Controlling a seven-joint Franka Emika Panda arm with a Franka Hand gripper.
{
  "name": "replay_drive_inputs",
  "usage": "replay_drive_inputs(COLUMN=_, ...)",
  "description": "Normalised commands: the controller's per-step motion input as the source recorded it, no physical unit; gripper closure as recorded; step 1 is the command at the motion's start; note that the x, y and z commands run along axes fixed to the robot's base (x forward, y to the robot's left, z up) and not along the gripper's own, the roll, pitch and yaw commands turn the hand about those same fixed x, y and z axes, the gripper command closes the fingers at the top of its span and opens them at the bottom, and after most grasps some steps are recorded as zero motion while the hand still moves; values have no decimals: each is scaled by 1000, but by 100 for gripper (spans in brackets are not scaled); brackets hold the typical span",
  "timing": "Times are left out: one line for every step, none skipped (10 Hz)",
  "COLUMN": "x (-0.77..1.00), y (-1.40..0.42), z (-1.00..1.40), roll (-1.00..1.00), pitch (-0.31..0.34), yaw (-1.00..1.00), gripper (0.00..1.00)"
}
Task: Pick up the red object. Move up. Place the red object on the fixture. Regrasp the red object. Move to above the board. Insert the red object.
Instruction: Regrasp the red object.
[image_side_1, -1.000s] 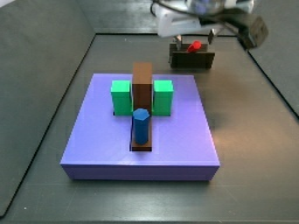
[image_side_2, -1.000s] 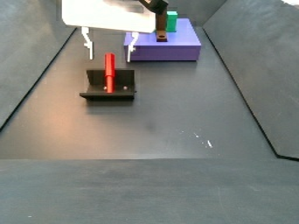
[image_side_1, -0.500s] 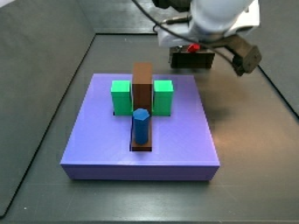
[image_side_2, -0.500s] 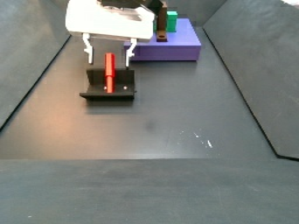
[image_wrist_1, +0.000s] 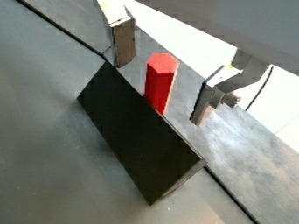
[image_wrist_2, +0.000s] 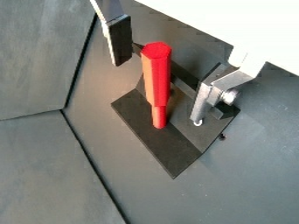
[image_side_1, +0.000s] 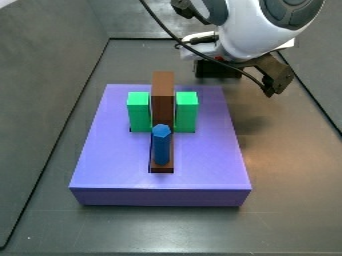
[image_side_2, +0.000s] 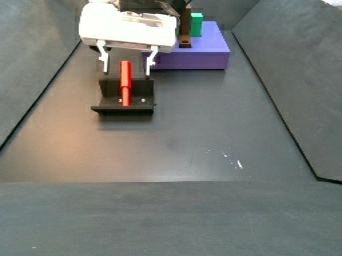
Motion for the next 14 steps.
replay_drive_inputs(x=0, y=0, z=-231, roll=20, pitch=0, yaw=0, gripper=0)
replay_drive_inputs(x=0, y=0, z=-177, roll=0, pitch=0, yaw=0, gripper=0)
replay_drive_inputs(x=0, y=0, z=-217, roll=0, pitch=-3, yaw=0, gripper=0)
replay_drive_inputs(x=0, y=0, z=-263, roll=0, pitch=-14, yaw=0, gripper=0)
replay_drive_inputs(x=0, y=0, z=-274, roll=-14, pitch=-29, yaw=0, gripper=0)
replay_drive_inputs(x=0, y=0, z=-263, roll=-17, pitch=-23, yaw=0, gripper=0)
replay_drive_inputs(x=0, y=0, z=-291, roll=-54, pitch=-46, yaw=0, gripper=0)
replay_drive_inputs(x=0, y=0, z=-314, roll=-43, pitch=-51, yaw=0, gripper=0)
replay_drive_inputs(x=0, y=0, z=-351, roll=0, pitch=-37, yaw=0, gripper=0)
replay_drive_inputs(x=0, y=-3, z=-489, roll=0, pitch=-49, yaw=0, gripper=0)
replay_drive_inputs(x=-3, y=-26, z=-603, roll=74, pitch=-34, yaw=0, gripper=0)
replay_drive_inputs(x=0, y=-31, z=-631, roll=146, pitch=0, yaw=-86, gripper=0)
replay_drive_inputs(x=86, y=-60, z=-471, roll=469, pitch=151, yaw=-274, gripper=0)
replay_drive_inputs(x=77, y=-43, z=-463, roll=474, pitch=169, yaw=-297, gripper=0)
